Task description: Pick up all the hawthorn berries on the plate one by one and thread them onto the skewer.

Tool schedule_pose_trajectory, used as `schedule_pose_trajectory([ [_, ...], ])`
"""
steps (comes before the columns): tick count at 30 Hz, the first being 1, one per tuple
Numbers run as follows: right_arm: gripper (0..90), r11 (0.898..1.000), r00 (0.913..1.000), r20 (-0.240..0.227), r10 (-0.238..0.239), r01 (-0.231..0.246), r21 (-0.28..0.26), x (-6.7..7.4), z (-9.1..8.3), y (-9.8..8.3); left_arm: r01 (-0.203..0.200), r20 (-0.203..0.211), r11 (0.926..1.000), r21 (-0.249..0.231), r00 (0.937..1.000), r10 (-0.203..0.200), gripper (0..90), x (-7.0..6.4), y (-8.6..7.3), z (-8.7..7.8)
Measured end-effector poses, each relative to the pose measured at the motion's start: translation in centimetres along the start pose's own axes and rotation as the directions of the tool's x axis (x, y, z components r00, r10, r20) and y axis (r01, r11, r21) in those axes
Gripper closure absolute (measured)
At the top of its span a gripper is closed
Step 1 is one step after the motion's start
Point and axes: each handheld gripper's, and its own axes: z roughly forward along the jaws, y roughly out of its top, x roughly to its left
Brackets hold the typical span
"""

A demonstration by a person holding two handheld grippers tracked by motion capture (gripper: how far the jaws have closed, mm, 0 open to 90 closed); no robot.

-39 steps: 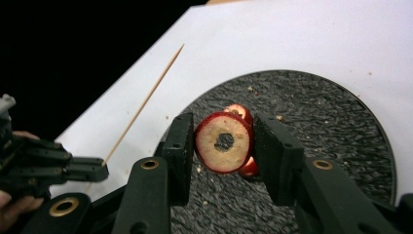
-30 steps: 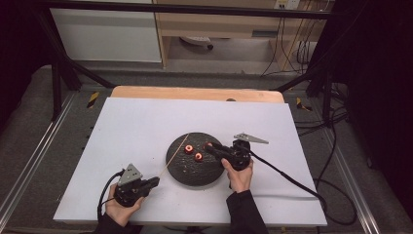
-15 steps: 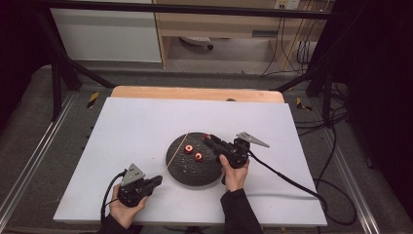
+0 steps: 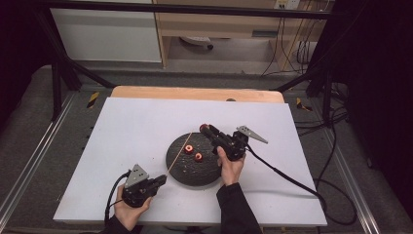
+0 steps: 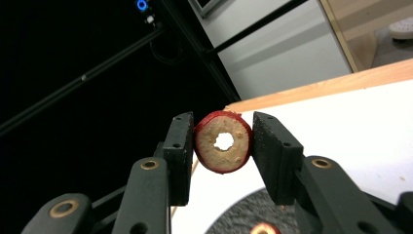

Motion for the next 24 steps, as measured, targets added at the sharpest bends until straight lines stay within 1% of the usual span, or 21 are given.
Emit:
schedule_pose_trajectory([
  [2,61.3,1.0,0.9999,0.003,-0.011,0.011,-0.009,0.0,0.3,0.0,0.004,0.006,1.0,0.0,1.0,-0.004,88.2,0.0,0.0,0.0],
  [7,61.4,1.0,0.9999,0.009,-0.007,0.007,-0.022,0.1,0.9,-0.1,0.008,0.019,0.9999,-0.006,0.9998,-0.008,88.2,-0.1,0.1,0.0],
  [10,61.4,0.999,1.0,0.003,-0.003,0.003,-0.037,0.1,1.2,-0.2,0.016,0.029,0.9998,-0.011,0.9995,-0.015,88.2,-0.2,0.2,-0.1],
  [13,61.4,0.999,0.9999,-0.001,-0.012,0.011,-0.052,0.0,1.3,-0.4,0.019,0.033,0.9997,-0.012,0.9993,-0.018,88.2,-0.2,0.2,-0.1],
  [14,61.4,0.999,1.0,-0.002,-0.01,0.01,-0.053,0.0,1.3,-0.4,0.021,0.04,0.9997,-0.011,0.999,-0.021,88.2,-0.3,0.2,0.0],
  [16,61.4,0.998,0.9999,-0.007,-0.007,0.007,-0.062,0.0,1.4,-0.6,0.021,0.042,0.9997,-0.009,0.9989,-0.02,88.2,-0.4,0.2,0.0],
  [19,61.4,0.998,1.0,-0.008,-0.001,0.001,-0.063,-0.1,1.5,-0.6,0.021,0.048,0.9998,-0.002,0.9986,-0.021,88.3,-0.5,0.2,0.1],
  [24,61.4,0.998,0.9999,-0.01,-0.003,0.002,-0.067,-0.1,1.5,-0.6,0.022,0.051,0.9998,-0.003,0.9985,-0.022,88.3,-0.6,0.2,0.1],
])
